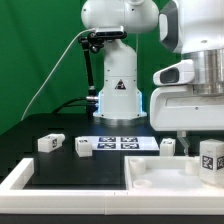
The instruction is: Assemble one leg
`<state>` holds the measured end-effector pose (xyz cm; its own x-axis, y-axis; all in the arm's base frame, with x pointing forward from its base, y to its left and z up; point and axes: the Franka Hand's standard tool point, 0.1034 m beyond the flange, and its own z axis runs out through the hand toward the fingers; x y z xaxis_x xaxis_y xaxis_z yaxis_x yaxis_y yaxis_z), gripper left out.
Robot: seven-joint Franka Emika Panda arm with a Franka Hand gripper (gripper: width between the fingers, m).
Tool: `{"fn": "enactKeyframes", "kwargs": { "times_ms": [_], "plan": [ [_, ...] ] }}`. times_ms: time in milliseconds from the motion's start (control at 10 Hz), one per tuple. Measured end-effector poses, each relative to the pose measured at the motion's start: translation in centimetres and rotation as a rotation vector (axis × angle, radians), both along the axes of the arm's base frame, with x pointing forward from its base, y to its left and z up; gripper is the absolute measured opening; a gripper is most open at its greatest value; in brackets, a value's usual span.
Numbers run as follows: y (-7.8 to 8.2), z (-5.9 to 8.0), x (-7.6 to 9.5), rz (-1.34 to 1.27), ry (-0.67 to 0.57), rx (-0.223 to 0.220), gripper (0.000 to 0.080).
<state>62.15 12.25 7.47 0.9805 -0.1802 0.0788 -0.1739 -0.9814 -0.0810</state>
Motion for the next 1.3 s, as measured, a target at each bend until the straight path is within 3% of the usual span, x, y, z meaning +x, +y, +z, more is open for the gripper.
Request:
{"fn": "enactKeyframes", "kwargs": {
  "times_ms": [300,800,1000,1100,1300],
  "plan": [
    [0.3,-0.1,0.0,0.316,-0.050,-0.063,0.0649],
    [-1.1,-0.4,0.2,0.654,-0.092,-0.106,0.0649],
    [-1.1,-0.4,0.2,0.651,-0.092,-0.105,0.0385],
    [-1.1,-0.5,0.2,0.652,-0.091,-0.105,0.0290],
    [-1.1,-0.5,0.2,0.625,-0.089,-0.101,0.0290]
  ]
}}
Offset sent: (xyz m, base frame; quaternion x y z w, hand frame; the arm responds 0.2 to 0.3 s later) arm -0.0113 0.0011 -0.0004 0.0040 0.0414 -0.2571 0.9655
